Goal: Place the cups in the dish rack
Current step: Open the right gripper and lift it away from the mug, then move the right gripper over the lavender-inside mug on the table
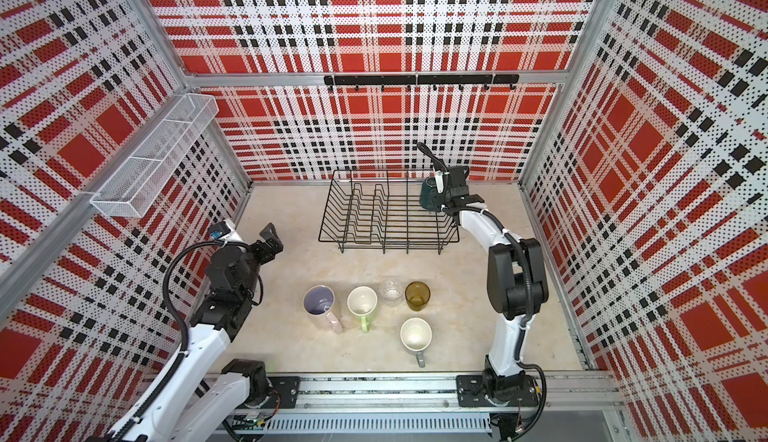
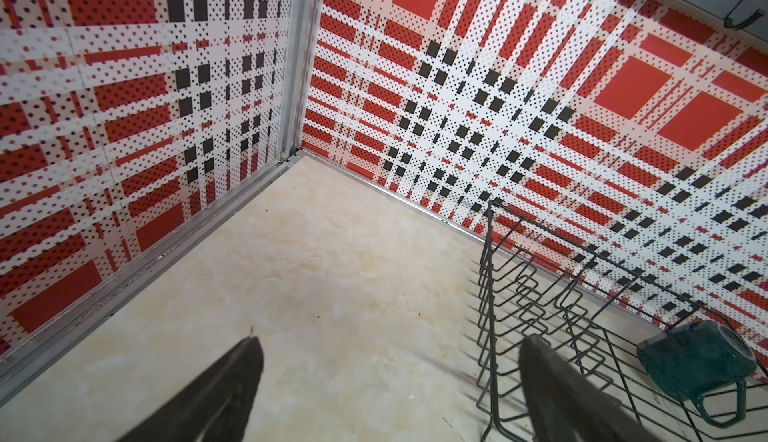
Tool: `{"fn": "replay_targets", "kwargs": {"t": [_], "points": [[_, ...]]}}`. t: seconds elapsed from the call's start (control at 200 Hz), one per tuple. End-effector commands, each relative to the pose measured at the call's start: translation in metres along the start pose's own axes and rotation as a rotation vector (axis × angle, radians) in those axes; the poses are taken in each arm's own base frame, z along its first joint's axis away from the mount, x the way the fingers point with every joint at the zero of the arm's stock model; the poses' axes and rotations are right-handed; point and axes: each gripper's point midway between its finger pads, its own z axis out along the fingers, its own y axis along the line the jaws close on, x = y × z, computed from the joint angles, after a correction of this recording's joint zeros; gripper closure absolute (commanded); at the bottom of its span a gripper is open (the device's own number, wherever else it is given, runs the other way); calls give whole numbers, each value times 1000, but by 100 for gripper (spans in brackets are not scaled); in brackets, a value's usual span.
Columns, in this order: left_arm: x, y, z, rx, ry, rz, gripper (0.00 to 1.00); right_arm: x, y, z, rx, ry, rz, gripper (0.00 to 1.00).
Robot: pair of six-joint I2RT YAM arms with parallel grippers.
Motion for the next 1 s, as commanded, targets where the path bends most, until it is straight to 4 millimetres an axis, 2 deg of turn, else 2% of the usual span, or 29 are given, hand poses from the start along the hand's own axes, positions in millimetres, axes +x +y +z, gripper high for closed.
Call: {"fn": "replay_targets", "kwargs": {"t": [0.0, 0.115, 0.19, 0.276, 0.391, 0.561, 0.707, 0.872, 0.997], "points": [[4, -11, 1, 65, 36, -7, 2, -12, 10, -30, -86, -51, 66, 52], [20, -32, -3, 191, 118, -31, 2, -6, 36, -51, -240, -74, 123, 49], [32, -39, -6, 237, 187, -27, 2, 0, 46, -67, -289, -69, 146, 48], [38, -40, -8, 234, 239, 18, 2, 7, 58, -84, -333, -62, 163, 48], [34, -34, -6, 192, 256, 76, 2, 17, 80, -108, -383, -47, 131, 48], [39, -32, 2, 169, 268, 96, 2, 40, 116, -131, -425, 39, 74, 47], [45, -25, 10, 133, 276, 104, 2, 50, 165, -156, -542, 79, -3, 47], [44, 3, 18, -25, 234, 106, 2, 52, 235, -181, -667, 88, -86, 47], [47, 14, 22, -79, 230, 67, 2, 55, 288, -205, -761, 67, -146, 46]]}}
